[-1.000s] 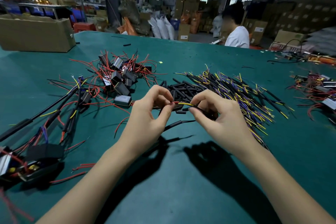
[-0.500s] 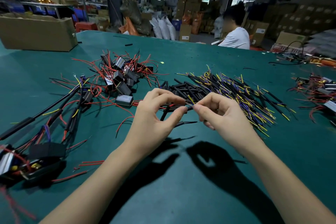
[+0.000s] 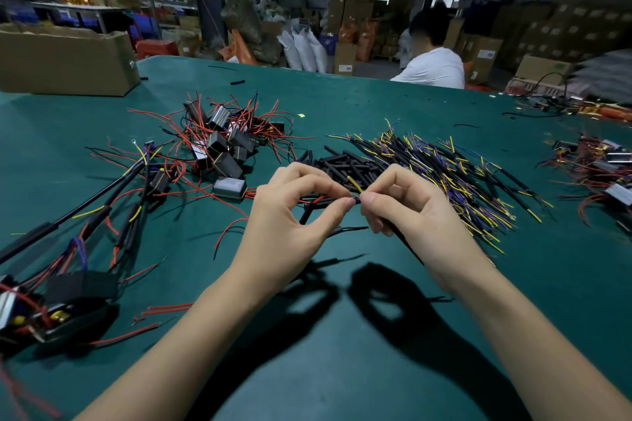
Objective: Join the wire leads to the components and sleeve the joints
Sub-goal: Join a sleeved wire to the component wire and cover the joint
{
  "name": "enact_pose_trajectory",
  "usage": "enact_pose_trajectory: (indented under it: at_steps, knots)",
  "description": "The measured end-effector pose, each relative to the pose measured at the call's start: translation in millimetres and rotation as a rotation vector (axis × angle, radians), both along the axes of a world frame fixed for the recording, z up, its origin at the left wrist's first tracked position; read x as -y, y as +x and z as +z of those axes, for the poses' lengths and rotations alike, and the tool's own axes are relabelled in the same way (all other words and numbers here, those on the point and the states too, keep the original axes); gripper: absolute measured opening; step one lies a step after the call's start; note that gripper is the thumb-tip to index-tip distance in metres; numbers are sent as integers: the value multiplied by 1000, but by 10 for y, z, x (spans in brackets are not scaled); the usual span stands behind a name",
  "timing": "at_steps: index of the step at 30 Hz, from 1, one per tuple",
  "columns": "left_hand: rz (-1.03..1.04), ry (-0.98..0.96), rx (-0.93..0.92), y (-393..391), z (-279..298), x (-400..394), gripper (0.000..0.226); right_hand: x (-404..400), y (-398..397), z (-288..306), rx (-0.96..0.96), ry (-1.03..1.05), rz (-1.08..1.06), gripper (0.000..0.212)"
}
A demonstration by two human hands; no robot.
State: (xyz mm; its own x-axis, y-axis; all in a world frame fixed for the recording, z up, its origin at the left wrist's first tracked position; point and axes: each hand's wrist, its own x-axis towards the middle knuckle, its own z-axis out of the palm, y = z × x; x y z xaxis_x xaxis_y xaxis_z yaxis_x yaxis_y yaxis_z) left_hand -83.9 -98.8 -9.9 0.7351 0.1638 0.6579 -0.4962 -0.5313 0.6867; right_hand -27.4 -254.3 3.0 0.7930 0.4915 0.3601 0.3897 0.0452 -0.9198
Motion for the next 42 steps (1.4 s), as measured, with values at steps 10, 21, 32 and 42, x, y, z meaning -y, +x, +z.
enact_pose_trajectory:
  at_steps: [10, 21, 32, 42]
  knots:
    - [82, 3, -31, -41, 34, 75, 3, -81, -41, 14, -95, 52, -115, 26]
    - [250, -212, -111, -88, 52, 185, 10, -136, -122, 26, -43, -43, -183, 23]
    - [375, 36, -82, -51, 2, 151, 7, -127, -102, 48, -137, -4, -118, 23]
    - [418, 185, -63, -38, 21, 70, 12, -101, -103, 53, -74, -28, -121, 21]
